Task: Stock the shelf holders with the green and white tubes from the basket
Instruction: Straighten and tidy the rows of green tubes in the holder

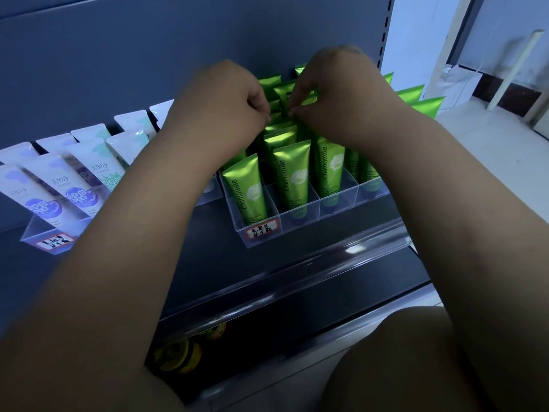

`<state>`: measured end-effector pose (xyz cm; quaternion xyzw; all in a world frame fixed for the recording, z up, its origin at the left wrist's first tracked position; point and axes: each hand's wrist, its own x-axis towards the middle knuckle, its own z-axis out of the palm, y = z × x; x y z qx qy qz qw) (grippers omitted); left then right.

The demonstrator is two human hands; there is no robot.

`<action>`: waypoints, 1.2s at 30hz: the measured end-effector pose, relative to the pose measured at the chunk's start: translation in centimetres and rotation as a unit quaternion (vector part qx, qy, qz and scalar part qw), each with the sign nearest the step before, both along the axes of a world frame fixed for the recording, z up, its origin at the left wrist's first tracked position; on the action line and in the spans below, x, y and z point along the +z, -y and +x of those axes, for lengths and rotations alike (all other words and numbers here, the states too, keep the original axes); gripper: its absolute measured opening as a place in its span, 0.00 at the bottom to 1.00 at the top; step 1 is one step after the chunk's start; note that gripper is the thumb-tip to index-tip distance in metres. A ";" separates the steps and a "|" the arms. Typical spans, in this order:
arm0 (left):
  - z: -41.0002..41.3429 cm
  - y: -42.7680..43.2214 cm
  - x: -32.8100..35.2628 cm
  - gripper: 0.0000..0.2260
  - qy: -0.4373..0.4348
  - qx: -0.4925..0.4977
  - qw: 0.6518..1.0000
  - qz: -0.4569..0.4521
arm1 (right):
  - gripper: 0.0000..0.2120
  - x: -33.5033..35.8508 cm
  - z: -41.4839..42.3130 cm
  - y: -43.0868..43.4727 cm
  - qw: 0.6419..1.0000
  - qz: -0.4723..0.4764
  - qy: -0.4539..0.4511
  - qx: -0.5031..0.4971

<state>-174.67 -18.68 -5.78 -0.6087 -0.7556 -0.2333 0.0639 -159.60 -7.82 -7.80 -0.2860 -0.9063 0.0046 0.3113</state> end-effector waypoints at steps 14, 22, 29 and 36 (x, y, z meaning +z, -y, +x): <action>-0.4 -0.6 -0.8 0.05 0.006 0.009 1.000 -0.009 | 0.08 0.0 -0.3 0.0 1.000 -0.014 0.006 -0.016; -0.3 -0.3 -0.9 0.07 0.017 0.005 1.000 -0.003 | 0.08 0.0 -0.3 0.2 1.000 -0.013 0.008 -0.016; -0.1 -0.1 -0.8 0.07 0.005 -0.001 1.000 -0.007 | 0.07 0.1 0.0 0.3 0.999 -0.039 0.009 -0.011; -0.2 0.2 -0.5 0.06 0.013 0.007 1.000 -0.008 | 0.08 0.2 -0.7 0.4 0.998 -0.051 0.036 0.003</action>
